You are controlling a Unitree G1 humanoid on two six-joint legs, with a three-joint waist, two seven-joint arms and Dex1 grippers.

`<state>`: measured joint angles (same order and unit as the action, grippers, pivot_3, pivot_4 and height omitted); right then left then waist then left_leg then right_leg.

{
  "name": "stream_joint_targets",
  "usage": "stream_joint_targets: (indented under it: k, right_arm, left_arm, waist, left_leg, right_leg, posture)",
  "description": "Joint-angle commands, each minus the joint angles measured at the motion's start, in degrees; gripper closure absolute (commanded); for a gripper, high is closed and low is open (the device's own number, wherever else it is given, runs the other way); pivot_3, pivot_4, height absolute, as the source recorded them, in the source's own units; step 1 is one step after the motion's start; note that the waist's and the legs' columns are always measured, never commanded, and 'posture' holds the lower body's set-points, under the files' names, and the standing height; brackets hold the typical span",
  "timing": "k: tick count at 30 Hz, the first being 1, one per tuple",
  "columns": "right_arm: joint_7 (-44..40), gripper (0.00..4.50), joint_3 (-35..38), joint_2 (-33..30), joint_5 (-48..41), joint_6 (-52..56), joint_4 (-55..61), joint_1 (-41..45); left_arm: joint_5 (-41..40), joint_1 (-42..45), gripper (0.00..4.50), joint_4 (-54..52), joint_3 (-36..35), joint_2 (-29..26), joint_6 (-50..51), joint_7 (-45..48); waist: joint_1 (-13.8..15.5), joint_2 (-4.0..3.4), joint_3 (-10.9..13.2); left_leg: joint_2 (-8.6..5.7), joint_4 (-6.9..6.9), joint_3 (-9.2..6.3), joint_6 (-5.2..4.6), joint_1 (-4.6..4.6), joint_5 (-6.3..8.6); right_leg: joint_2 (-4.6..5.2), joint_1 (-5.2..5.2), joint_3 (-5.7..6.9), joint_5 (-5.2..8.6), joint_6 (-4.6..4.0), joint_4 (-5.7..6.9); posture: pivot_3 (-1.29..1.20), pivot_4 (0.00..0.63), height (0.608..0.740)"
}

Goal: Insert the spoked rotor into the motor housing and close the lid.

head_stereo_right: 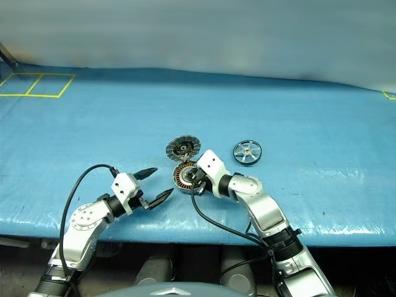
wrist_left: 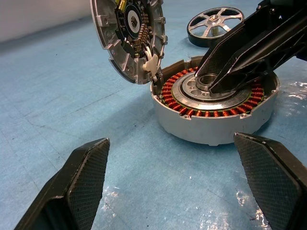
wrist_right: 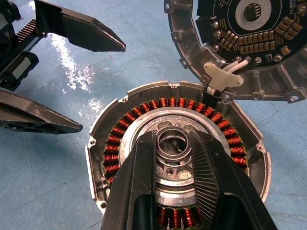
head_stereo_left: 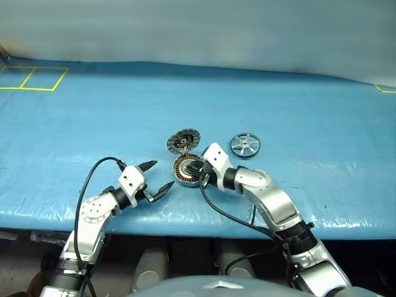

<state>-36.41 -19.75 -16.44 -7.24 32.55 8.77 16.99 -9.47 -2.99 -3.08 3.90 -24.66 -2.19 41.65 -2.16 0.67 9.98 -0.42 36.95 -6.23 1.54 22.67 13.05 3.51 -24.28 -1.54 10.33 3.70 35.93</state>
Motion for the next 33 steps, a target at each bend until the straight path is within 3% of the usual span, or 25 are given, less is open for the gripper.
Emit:
stream_joint_targets:
  k: [1, 21, 28, 33]
  right_arm:
    - [-0.3, 3.82, 0.3, -0.2, -0.3, -0.3, 1.4, 0.3]
    - [-0.7, 3.82, -0.1, -0.2, -0.1, 0.1, 1.2, 0.5]
    - [0.1, 1.55, 0.0, 0.0, 0.8, -1.0, 1.1, 0.7]
    - [-0.3, 1.55, 0.6, 0.6, -0.2, -1.1, 1.6, 0.6]
  left_arm:
    - [0.0, 0.2, 0.0, -0.3, 0.1, 0.2, -1.6, -0.1]
    - [0.3, 0.0, 0.0, 0.4, 0.1, 0.2, -2.2, -0.5]
    - [0.3, -0.1, 0.0, 0.4, 0.1, 0.2, -2.2, -0.5]
    - [0.5, -0.1, 0.0, 0.5, 0.2, 0.1, -2.3, -0.6]
  waist:
    - [0.0, 0.0, 0.0]
    - [0.0, 0.0, 0.0]
    - [0.0, 0.0, 0.0]
    - [0.0, 0.0, 0.0]
  left_leg:
    - [0.0, 0.0, 0.0, 0.0, 0.0, 0.0]
    - [0.0, 0.0, 0.0, 0.0, 0.0, 0.0]
    - [0.0, 0.02, 0.0, 0.0, -0.01, 0.0]
    - [0.0, 0.01, 0.0, 0.0, 0.0, 0.0]
  right_leg:
    - [0.0, 0.0, 0.0, 0.0, 0.0, 0.0]
    - [0.0, 0.01, 0.0, 0.0, 0.0, 0.0]
    - [0.0, 0.01, 0.0, 0.0, 0.0, 0.01]
    - [0.0, 0.0, 0.0, 0.0, 0.0, 0.01]
  posture:
    - [0.0, 0.15, 0.74]
    - [0.0, 0.15, 0.74]
    - [0.0, 0.15, 0.74]
    - [0.0, 0.15, 0.74]
